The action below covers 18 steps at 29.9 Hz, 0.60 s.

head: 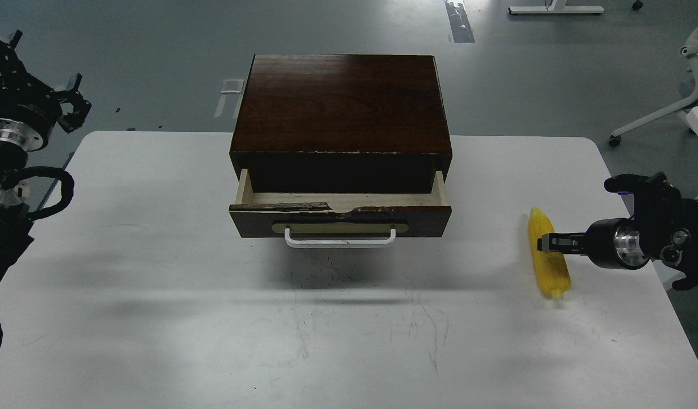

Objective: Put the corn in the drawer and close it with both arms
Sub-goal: 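Lift the corn with the right gripper and carry it over the open drawer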

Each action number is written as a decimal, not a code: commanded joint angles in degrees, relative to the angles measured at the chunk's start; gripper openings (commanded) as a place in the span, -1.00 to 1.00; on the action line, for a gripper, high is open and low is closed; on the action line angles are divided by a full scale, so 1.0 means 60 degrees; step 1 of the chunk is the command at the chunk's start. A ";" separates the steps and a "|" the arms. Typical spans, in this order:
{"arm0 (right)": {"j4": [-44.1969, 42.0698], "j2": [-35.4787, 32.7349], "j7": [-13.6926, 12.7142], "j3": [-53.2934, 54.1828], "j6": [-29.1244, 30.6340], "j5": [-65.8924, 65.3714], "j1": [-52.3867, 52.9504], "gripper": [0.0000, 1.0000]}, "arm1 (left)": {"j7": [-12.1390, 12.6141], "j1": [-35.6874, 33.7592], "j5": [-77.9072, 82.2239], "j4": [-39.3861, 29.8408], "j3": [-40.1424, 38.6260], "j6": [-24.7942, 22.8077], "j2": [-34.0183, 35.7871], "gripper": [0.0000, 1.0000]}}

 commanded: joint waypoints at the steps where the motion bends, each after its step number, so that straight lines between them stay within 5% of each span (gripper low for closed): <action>1: 0.0033 -0.0074 0.0024 0.0091 0.0043 -0.0015 0.0565 -0.50 | 0.0015 -0.0008 0.0000 0.0000 0.0011 0.0000 0.0031 0.95; 7: 0.0136 -0.0206 0.0083 0.0091 0.0057 -0.0074 0.2411 -0.54 | 0.0103 0.0021 0.0103 0.0000 0.0099 0.0000 0.0061 0.95; 18: 0.0822 0.0627 0.0946 0.0091 0.0072 -0.1374 0.5912 -0.67 | 0.0162 -0.0096 0.0162 -0.0044 0.0158 0.0000 -0.0013 0.95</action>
